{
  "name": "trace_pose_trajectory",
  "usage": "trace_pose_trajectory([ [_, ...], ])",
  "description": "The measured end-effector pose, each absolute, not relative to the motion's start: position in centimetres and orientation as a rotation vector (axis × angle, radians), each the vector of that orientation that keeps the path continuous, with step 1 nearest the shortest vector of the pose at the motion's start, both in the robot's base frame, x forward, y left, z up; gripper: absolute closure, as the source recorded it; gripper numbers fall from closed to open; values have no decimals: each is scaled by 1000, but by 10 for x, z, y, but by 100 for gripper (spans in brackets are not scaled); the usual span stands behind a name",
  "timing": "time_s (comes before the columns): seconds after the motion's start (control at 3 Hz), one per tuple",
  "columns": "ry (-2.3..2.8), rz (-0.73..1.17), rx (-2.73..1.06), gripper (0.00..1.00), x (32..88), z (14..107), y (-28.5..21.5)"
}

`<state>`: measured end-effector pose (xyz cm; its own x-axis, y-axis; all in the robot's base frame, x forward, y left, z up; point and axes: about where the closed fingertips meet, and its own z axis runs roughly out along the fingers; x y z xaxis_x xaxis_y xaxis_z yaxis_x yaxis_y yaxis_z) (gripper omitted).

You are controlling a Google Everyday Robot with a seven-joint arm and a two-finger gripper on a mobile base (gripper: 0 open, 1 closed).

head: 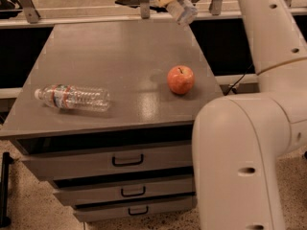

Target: Place blue plastic bottle upright

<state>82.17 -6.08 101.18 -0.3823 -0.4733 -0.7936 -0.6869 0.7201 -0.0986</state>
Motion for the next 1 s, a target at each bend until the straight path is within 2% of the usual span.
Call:
trace_pose_trajectory([
  [0.67,1888,455,-744,100,824,1025,-112],
  [1.0,1872,466,-733,100,827,1026,-108],
])
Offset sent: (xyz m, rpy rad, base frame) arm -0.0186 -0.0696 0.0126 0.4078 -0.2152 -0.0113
